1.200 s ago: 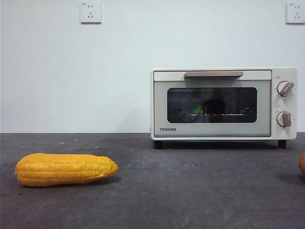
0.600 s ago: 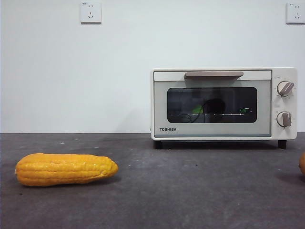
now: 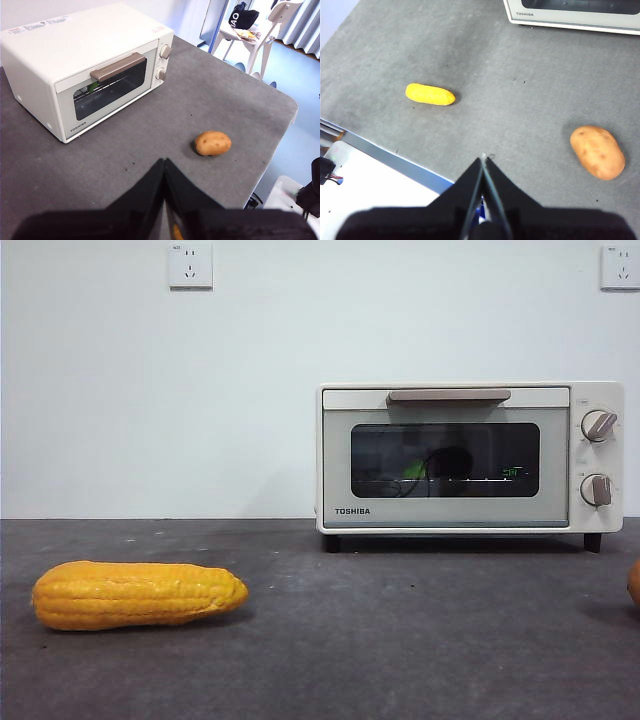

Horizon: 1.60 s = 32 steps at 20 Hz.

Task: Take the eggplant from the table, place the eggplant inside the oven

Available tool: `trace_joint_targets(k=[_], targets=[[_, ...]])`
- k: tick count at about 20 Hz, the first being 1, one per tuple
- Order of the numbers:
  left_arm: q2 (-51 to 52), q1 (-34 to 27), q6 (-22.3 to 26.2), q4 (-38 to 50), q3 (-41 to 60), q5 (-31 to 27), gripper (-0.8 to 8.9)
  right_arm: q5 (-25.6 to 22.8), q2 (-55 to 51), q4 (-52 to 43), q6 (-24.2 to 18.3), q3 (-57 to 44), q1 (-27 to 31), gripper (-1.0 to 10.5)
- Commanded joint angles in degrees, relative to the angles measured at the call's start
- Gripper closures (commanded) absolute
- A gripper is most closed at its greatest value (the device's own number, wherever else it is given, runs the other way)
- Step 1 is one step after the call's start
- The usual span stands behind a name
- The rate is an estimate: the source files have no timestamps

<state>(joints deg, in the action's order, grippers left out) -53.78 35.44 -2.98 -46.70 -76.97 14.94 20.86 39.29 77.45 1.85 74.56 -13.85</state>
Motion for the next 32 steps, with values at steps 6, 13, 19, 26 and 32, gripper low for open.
trace_joint_targets(k=[6, 13, 19, 26, 32], targets=[[0.0, 0.1, 1.2, 0.4, 0.0, 0.0, 8.18, -0.1, -0.1, 1.2, -0.6, 0.2, -0.1, 9.5], [0.1, -0.1, 3.0, 2.9, 0.0, -8.4, 8.18, -0.1, -0.1, 1.2, -0.6, 0.2, -0.1, 9.5], [6.0, -14.9, 9.7, 5.9, 0.5, -9.0, 8.18, -0.1, -0.1, 1.2, -0.6, 0.2, -0.1, 9.5], [23.4, -29.7, 19.3, 12.9, 10.7, -5.9, 8.18, -0.1, 0.3, 1.2, -0.6, 0.2, -0.1, 9.5], [41.3, -32.7, 18.5, 24.7, 37.0, -5.9, 8.18, -0.1, 0.3, 1.2, -0.6, 0.2, -0.1, 9.5]])
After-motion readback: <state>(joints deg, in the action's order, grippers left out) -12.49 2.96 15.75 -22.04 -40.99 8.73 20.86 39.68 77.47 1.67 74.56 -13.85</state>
